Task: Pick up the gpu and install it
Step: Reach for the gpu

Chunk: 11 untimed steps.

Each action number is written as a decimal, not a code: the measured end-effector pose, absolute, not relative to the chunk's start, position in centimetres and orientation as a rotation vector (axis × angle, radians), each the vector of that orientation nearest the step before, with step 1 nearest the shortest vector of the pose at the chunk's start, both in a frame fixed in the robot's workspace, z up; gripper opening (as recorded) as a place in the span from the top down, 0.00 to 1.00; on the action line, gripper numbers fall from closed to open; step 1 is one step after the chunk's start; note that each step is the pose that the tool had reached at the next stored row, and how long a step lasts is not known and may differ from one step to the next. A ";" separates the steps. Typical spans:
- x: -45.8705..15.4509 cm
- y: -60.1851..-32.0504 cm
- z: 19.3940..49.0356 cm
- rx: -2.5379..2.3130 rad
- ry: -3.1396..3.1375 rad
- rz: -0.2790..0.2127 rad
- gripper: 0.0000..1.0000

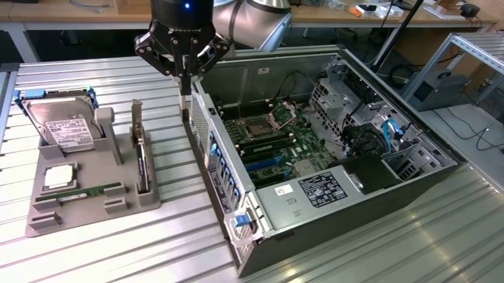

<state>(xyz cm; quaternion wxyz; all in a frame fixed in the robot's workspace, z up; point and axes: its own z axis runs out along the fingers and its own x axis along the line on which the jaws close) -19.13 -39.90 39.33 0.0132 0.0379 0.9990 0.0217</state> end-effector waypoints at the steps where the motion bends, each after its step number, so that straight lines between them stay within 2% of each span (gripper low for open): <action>1: -19.3 -39.9 39.3 0.118 3.112 0.068 0.89; 11: -20.3 -39.9 39.3 0.118 3.112 0.068 0.89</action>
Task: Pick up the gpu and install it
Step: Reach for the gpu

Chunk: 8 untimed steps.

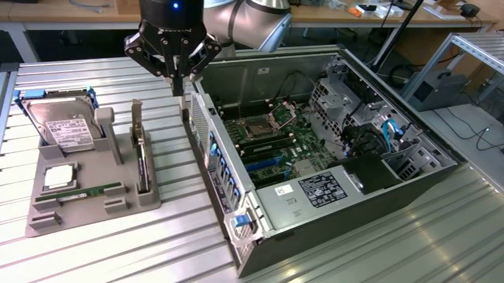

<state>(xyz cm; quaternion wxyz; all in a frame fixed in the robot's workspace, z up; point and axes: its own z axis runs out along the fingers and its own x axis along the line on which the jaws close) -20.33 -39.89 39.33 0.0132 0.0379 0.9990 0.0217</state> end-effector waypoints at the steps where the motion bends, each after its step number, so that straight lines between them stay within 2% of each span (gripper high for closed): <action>1: -20.4 -39.9 39.3 0.118 3.112 0.068 0.89; 8: -21.1 -39.9 39.3 0.118 3.112 0.068 0.89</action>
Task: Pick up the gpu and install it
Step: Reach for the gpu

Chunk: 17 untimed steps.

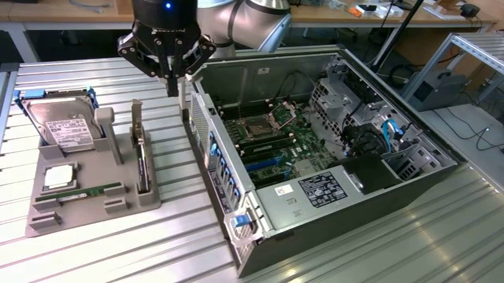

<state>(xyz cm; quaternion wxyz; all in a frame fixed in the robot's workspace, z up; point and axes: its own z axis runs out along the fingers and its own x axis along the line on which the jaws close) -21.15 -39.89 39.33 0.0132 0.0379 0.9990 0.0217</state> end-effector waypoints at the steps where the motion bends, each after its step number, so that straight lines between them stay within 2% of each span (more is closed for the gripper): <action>1: -21.2 -39.9 39.3 0.118 3.112 0.068 0.89; 17: -22.5 -39.9 39.3 0.118 3.112 0.068 0.89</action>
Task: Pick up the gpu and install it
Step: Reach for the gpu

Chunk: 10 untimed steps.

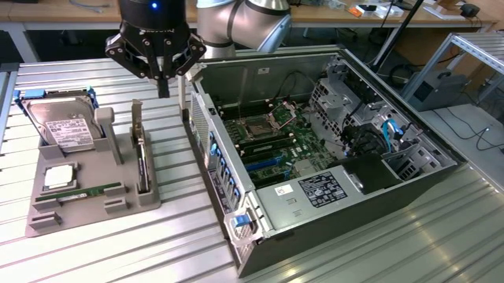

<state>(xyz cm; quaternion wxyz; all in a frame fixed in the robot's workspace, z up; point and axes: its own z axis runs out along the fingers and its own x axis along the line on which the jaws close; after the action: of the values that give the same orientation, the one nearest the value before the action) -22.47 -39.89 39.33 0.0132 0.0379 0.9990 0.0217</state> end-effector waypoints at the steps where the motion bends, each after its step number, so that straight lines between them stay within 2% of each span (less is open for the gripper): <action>1: -22.6 -39.9 39.3 0.118 3.112 0.068 0.89; 10: -23.4 -39.9 39.3 0.118 3.112 0.068 0.89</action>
<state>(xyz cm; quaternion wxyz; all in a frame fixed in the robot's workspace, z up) -23.42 -39.89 39.33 0.0132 0.0379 0.9990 0.0217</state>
